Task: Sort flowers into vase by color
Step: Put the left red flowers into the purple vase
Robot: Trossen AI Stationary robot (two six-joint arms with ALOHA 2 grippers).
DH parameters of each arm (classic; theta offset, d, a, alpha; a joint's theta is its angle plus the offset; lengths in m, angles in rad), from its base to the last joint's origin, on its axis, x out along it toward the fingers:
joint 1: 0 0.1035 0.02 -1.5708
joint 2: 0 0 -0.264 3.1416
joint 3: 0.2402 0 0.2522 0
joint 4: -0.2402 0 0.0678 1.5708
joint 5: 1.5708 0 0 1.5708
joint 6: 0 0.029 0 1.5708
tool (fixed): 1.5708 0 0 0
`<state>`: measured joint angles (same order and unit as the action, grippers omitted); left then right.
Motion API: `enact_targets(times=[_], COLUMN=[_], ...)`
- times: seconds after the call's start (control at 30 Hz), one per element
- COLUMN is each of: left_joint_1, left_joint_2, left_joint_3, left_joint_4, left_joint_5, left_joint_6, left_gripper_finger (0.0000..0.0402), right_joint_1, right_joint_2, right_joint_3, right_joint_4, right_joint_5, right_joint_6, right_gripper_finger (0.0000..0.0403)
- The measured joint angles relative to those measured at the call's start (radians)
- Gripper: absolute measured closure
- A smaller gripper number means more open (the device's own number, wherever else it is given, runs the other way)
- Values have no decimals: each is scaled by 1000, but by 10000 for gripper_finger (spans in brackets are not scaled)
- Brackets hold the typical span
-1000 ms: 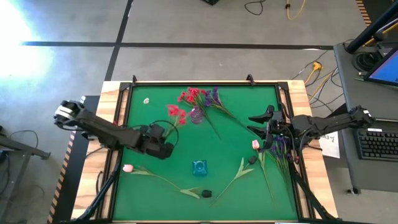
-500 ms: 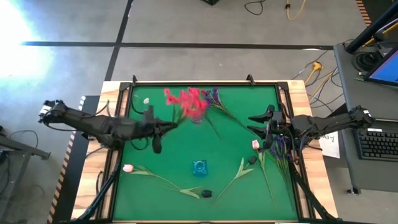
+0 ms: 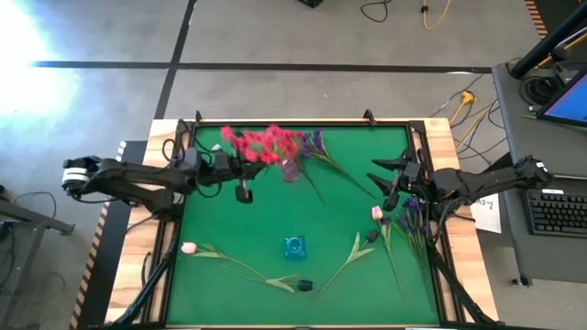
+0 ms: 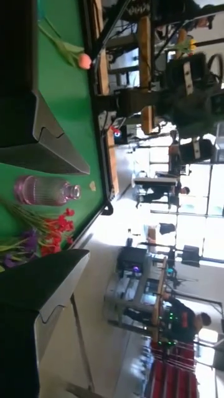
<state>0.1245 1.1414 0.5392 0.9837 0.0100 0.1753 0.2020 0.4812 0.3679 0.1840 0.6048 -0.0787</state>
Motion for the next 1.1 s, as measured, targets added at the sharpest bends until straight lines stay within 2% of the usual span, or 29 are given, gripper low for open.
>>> enact_targets(times=[0.33, 0.53, 0.73, 1.1], left_joint_1=[134, 174, 172, 174], left_joint_2=[310, 431, 513, 534], left_joint_3=[-43, 31, 98, 84], left_joint_4=[579, 585, 586, 586], left_joint_5=[-27, -73, -70, -80], left_joint_6=[-54, -174, -183, -185], left_gripper_finger=[401, 401, 401, 401], right_joint_1=[-3, -5, -5, -5], right_joint_2=[0, 0, 0, 0], right_joint_3=[0, 0, -7, -11], right_joint_4=[13, 31, 30, 30], right_joint_5=[0, 0, 0, -1], right_joint_6=[-41, -67, -52, -45], right_gripper_finger=[204, 204, 204, 204])
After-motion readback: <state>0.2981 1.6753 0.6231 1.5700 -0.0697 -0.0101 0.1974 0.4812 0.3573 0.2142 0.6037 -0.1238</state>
